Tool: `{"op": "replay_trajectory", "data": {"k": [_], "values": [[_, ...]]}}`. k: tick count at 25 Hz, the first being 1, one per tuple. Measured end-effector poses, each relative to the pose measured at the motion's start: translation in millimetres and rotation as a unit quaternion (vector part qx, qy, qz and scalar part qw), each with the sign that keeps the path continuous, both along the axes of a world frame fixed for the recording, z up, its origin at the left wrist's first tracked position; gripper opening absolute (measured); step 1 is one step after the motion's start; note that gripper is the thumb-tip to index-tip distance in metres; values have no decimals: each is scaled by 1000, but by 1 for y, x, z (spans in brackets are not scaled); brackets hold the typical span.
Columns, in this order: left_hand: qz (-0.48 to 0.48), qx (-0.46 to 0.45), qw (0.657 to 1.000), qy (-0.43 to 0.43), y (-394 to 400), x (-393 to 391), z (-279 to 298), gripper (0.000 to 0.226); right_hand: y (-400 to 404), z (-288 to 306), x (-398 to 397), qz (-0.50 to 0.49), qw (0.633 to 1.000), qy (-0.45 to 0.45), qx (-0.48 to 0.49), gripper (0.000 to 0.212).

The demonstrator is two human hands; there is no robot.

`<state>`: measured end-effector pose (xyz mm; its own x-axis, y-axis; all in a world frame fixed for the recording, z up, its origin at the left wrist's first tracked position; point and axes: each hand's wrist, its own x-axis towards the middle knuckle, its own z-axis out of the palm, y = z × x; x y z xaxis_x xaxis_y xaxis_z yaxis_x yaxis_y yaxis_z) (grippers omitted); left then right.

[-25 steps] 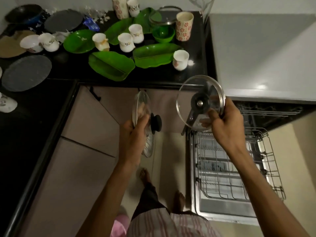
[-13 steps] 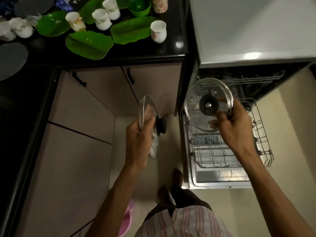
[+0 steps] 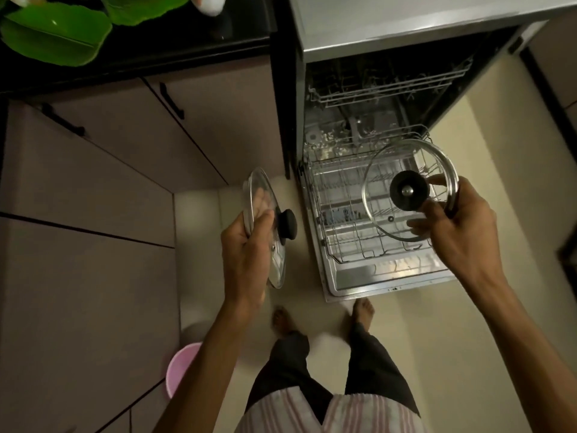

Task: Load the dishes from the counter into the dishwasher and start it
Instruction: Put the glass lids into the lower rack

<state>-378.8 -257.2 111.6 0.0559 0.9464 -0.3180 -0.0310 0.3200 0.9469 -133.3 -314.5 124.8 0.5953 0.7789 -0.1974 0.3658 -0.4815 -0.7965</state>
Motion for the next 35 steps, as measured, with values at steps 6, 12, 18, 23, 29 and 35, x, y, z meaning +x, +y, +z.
{"op": "replay_trajectory", "data": {"k": [6,12,18,23,29,35], "values": [[4,-17,1000,8,-33,73,-12,22,-26,-21,69,27,999,-31,-35,25],[29,-64,998,-1,-52,156,-50,27,-46,-61,157,57,989,-99,-91,16],[12,-97,995,-5,-36,199,-115,32,-49,-128,210,19,986,-107,-125,12],[-20,-92,995,23,-15,224,-173,23,-49,-192,228,-8,986,-109,-125,15],[-16,-88,996,18,-1,270,-252,24,-43,-277,276,-8,975,-155,-157,21],[-13,-89,996,-5,7,331,-311,34,-28,-332,334,44,961,-197,-187,15]]}}
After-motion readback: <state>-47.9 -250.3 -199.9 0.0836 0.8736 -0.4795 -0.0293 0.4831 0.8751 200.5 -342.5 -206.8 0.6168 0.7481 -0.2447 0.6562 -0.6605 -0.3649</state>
